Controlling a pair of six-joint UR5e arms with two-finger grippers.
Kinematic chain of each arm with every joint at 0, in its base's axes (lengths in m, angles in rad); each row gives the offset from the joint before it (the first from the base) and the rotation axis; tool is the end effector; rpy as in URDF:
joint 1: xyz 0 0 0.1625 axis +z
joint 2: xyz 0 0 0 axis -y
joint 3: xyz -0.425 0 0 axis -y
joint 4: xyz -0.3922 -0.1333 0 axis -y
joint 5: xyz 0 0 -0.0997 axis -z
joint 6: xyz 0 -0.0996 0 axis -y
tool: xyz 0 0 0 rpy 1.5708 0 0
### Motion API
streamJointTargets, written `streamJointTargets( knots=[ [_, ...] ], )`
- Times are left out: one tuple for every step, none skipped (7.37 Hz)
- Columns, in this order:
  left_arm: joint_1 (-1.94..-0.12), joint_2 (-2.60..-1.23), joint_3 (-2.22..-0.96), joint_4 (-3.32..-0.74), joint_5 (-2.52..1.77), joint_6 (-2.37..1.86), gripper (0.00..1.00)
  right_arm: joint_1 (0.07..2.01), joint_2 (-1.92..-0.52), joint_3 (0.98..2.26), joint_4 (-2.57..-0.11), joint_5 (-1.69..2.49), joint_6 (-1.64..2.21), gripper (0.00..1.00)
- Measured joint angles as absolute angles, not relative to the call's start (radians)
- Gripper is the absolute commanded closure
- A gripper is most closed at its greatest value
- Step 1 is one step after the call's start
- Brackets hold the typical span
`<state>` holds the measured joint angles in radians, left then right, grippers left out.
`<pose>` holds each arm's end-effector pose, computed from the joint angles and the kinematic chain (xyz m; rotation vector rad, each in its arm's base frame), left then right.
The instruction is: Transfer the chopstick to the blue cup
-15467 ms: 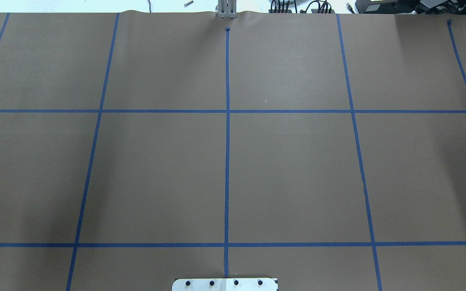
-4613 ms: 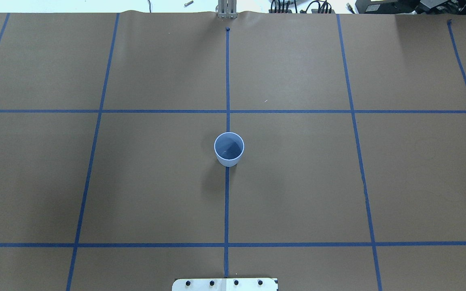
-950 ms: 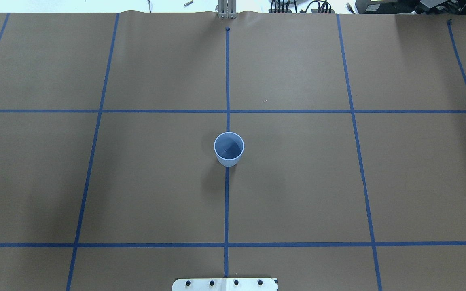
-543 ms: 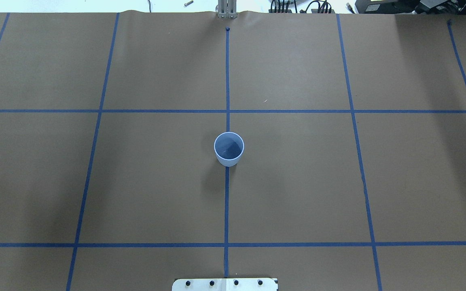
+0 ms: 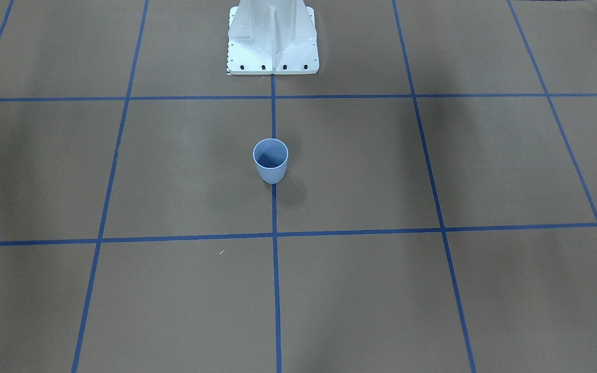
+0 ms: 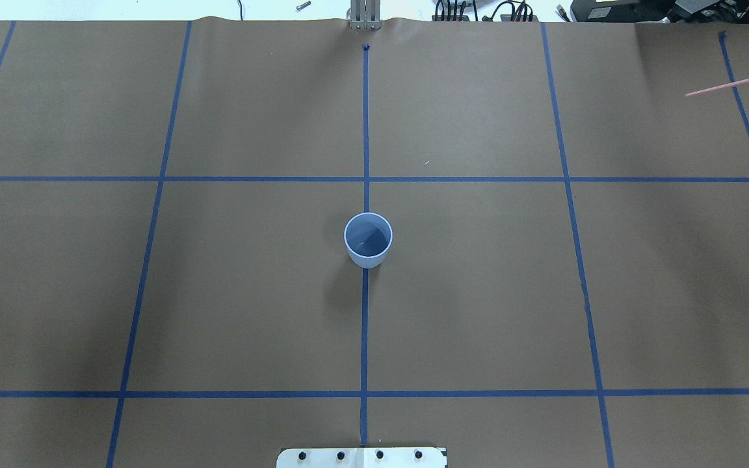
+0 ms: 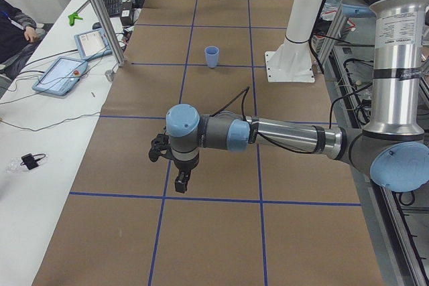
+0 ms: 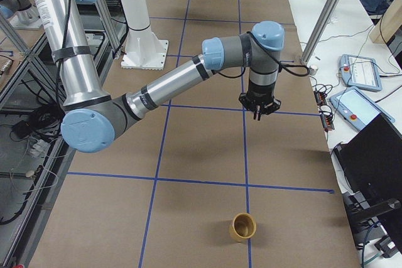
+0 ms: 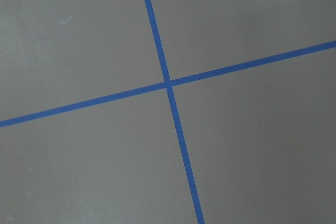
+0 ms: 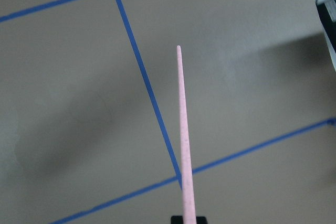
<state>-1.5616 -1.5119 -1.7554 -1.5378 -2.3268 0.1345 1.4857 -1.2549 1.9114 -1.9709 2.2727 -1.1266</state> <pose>-0.0606 -0.4706 0.6005 0.1356 0.7494 0.1717 0.0213 -0.5623 0.3754 0.6005 -0.5177 -1.2424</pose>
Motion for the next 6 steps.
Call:
streamJointTargets(
  knots=[
    [-1.562,-1.502,-1.756,-1.539,-2.327,0.134,0.01,1.415,-1.222,1.955,-1.97,2.271,-1.066,1.0],
    [-1.562,-1.492,-1.758,-1.54,-2.327,0.134,0.01,1.345,-1.187,1.99,-1.97,2.269,-0.963,1.0],
    [-1.562,-1.485,-1.76,-1.541,-2.33,0.134,0.01,1.275,-1.145,2.014,-1.971,2.261,-0.848,1.0],
    [-1.563,-1.479,-1.76,-1.54,-2.344,0.133,0.01,1.195,-1.101,2.033,-1.973,2.229,-0.729,1.0],
    [-1.564,-1.471,-1.761,-1.54,-2.364,0.133,0.01,1.112,-1.062,2.047,-1.976,2.181,-0.627,1.0],
    [-1.565,-1.464,-1.764,-1.54,-2.375,0.132,0.01,1.034,-1.027,2.056,-1.981,2.145,-0.54,1.0]
  ],
)
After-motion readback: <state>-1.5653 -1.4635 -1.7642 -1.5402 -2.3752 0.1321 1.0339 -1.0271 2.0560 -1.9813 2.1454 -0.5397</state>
